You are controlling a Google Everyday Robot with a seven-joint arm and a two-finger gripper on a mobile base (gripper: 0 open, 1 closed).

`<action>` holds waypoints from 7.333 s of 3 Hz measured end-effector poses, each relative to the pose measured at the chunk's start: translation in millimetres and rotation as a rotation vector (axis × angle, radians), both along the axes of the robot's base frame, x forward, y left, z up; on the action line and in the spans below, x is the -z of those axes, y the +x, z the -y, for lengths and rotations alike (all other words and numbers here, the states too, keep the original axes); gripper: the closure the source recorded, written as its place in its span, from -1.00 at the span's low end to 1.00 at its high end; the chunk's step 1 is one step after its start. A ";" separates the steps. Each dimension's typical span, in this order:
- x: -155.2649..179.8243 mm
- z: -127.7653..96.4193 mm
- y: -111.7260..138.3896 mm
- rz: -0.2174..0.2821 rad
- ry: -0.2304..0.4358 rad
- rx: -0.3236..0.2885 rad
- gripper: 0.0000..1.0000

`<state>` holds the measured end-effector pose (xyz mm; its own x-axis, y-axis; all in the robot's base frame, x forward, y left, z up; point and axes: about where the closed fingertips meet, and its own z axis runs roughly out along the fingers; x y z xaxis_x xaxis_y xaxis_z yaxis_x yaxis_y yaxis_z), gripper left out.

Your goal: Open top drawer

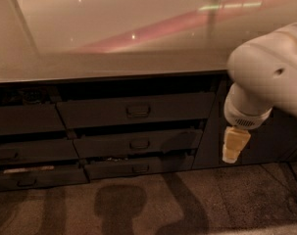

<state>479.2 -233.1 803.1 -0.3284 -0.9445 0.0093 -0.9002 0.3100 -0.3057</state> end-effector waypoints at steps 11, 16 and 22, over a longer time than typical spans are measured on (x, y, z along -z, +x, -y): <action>-13.5 -92.4 34.2 -0.131 0.449 -0.339 -1.00; 0.7 -85.1 -18.6 0.181 0.304 -0.576 -1.00; 89.4 5.7 131.3 -0.011 0.300 -0.246 -1.00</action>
Offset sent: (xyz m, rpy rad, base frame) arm 0.0013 -0.0099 0.0009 0.4267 0.0916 0.1710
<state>610.5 -238.8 713.7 -0.0934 -0.9563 -0.2770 -0.9616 0.1588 -0.2240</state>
